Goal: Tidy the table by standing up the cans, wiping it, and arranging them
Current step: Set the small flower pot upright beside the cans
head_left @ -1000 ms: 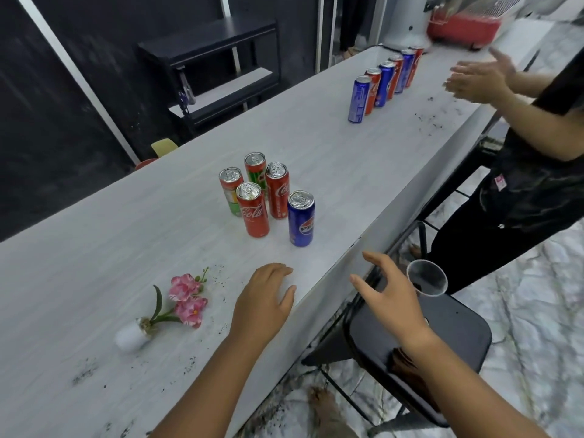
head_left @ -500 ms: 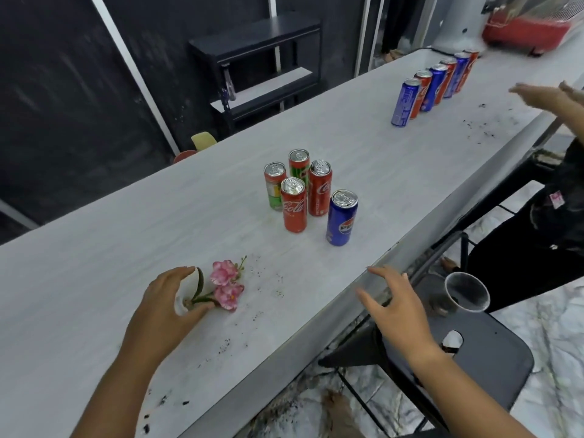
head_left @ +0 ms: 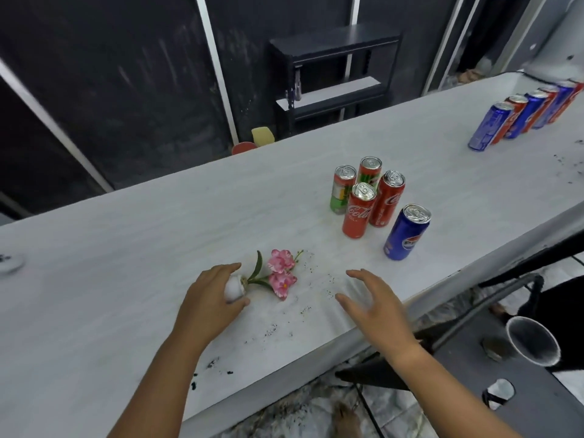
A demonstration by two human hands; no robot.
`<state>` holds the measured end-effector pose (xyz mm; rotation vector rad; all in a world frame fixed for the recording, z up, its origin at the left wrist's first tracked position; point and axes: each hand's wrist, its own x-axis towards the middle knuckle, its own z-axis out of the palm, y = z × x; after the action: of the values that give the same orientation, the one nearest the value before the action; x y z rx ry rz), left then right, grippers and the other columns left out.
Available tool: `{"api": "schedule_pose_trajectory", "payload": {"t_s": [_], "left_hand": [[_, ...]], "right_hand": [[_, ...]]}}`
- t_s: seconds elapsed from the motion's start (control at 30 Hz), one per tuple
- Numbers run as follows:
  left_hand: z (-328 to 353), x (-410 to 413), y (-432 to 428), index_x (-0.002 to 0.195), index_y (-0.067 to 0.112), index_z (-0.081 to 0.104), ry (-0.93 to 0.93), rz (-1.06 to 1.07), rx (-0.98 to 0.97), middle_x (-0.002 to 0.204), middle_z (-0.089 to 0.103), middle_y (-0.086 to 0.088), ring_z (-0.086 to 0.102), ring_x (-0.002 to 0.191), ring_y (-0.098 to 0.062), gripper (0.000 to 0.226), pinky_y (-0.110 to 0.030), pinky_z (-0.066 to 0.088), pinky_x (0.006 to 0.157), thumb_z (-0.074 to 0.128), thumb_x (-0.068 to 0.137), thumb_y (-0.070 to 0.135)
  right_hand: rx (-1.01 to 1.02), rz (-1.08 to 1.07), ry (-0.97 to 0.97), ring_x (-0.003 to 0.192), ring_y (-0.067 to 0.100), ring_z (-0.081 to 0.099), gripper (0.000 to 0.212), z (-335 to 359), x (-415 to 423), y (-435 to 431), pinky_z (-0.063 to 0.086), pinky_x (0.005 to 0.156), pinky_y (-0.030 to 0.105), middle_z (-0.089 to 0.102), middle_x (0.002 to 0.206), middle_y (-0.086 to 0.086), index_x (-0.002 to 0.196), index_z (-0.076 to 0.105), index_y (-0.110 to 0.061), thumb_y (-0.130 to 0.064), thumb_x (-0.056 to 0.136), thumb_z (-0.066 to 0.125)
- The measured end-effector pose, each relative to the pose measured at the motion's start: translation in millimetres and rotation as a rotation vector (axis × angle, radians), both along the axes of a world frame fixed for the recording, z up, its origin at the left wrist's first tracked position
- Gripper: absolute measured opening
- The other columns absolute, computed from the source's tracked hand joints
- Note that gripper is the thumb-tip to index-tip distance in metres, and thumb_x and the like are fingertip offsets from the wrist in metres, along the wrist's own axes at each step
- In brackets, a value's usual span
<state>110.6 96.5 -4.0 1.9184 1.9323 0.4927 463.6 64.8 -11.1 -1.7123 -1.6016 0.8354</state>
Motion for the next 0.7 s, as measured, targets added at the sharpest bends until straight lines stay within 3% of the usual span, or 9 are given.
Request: {"api": "schedule_pose_trajectory", "payload": {"t_s": [0.07, 0.17, 0.27, 0.53, 0.7], "left_hand": [[1.7, 0.6, -0.6, 0.148, 0.036, 0.061, 0.010, -0.002, 0.020, 0.146, 0.063, 0.014, 0.053, 0.136, -0.016, 0.070, -0.037, 0.048, 0.107, 0.089, 0.085, 0.043], [3.8, 2.7, -1.5, 0.143, 0.034, 0.067, 0.009, 0.001, 0.033, 0.140, 0.067, 0.015, 0.053, 0.134, -0.017, 0.057, -0.040, 0.046, 0.110, 0.086, 0.088, 0.037], [4.8, 4.9, -1.7, 0.140, 0.038, 0.068, -0.033, -0.003, 0.039, 0.136, 0.066, 0.019, 0.051, 0.132, -0.013, 0.050, -0.037, 0.045, 0.109, 0.083, 0.092, 0.035], [3.8, 2.0, 3.0, 0.126, 0.043, 0.067, -0.096, 0.015, 0.026, 0.122, 0.061, 0.028, 0.051, 0.119, -0.004, 0.038, -0.016, 0.040, 0.086, 0.081, 0.091, 0.037], [0.6, 8.2, 14.5, 0.123, 0.045, 0.064, -0.172, 0.041, 0.018, 0.118, 0.059, 0.032, 0.051, 0.115, 0.000, 0.038, -0.015, 0.041, 0.083, 0.082, 0.090, 0.042]], "right_hand": [[0.001, 0.031, -0.005, 0.129, -0.026, 0.039, 0.048, -0.3, -10.4, 4.8, 0.034, 0.112, 0.017, 0.042, 0.131, -0.053, 0.136, 0.059, -0.049, -0.057, 0.093, 0.075], [0.011, 0.067, -0.012, 0.131, -0.016, 0.046, 0.048, 1.0, -23.2, 9.9, 0.032, 0.107, 0.007, 0.054, 0.138, -0.035, 0.138, 0.059, -0.047, -0.057, 0.093, 0.075], [0.006, 0.101, 0.011, 0.130, -0.022, 0.044, 0.048, -0.2, -32.8, 13.0, 0.030, 0.098, -0.005, 0.055, 0.138, -0.036, 0.137, 0.059, -0.049, -0.058, 0.093, 0.074], [0.019, 0.119, 0.032, 0.129, -0.016, 0.049, 0.046, -6.0, -43.8, 25.5, 0.035, 0.096, -0.002, 0.058, 0.136, -0.034, 0.135, 0.059, -0.050, -0.055, 0.093, 0.076], [0.029, 0.107, 0.016, 0.125, -0.020, 0.049, 0.045, -14.9, -41.0, 37.1, 0.033, 0.095, -0.005, 0.057, 0.134, -0.036, 0.134, 0.059, -0.052, -0.057, 0.092, 0.075]]}}
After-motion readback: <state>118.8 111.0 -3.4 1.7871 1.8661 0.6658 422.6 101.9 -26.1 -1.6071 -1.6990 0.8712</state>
